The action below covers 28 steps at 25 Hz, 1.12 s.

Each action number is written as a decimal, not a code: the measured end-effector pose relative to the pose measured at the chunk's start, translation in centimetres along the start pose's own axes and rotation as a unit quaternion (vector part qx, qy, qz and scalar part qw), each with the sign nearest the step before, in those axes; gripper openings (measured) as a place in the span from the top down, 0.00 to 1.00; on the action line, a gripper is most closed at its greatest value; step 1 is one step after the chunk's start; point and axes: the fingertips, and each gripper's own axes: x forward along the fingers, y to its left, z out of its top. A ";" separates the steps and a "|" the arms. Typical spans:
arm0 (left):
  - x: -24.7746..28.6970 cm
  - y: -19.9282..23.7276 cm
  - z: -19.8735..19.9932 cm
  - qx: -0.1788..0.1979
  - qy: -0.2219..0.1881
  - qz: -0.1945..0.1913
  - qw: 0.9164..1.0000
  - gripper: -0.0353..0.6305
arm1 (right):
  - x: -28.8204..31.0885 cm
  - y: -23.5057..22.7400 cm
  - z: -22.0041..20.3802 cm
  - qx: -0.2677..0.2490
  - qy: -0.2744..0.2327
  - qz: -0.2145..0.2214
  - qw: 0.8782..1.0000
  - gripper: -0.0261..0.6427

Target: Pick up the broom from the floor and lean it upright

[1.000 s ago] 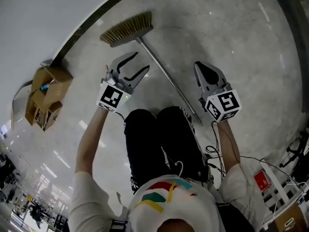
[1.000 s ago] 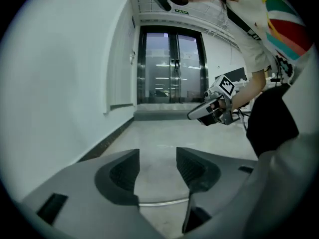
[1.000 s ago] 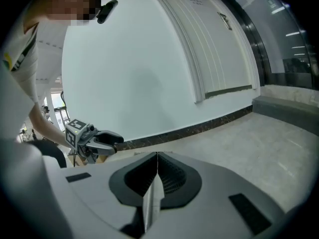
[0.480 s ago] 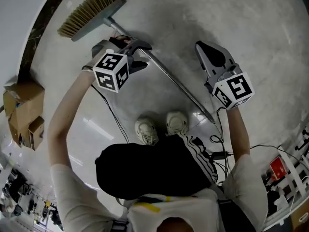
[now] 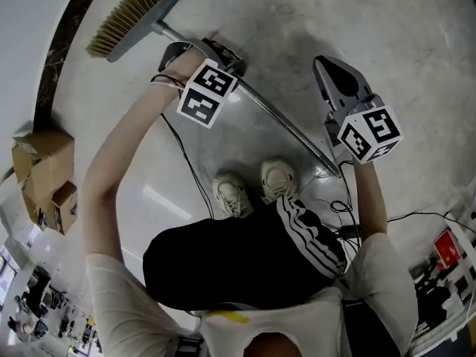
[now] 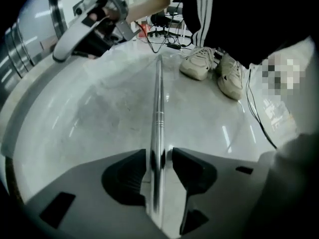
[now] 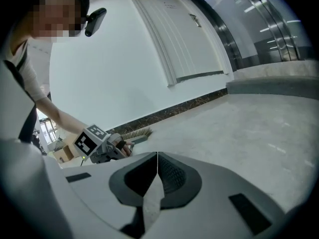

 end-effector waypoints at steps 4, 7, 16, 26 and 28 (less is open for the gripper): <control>0.1 0.1 0.1 -0.012 0.030 -0.046 0.998 0.67 | -0.8 0.2 0.0 0.006 -0.010 -0.005 1.000 0.94; 0.1 0.9 0.0 -0.039 0.052 -0.062 0.996 0.77 | -1.3 0.6 0.0 0.000 -0.011 -0.008 1.000 0.94; -1.2 2.9 1.4 -0.102 0.023 -0.029 0.994 0.77 | -7.4 5.0 5.5 -0.029 -0.061 0.046 0.997 0.94; -17.6 16.3 1.0 -0.362 -0.182 0.274 0.872 0.77 | -8.9 7.7 9.3 -0.056 -0.108 0.080 0.989 0.94; -22.2 16.6 -0.2 -0.402 -0.208 0.352 0.819 0.77 | -9.3 8.2 10.0 -0.059 -0.116 0.085 0.988 0.94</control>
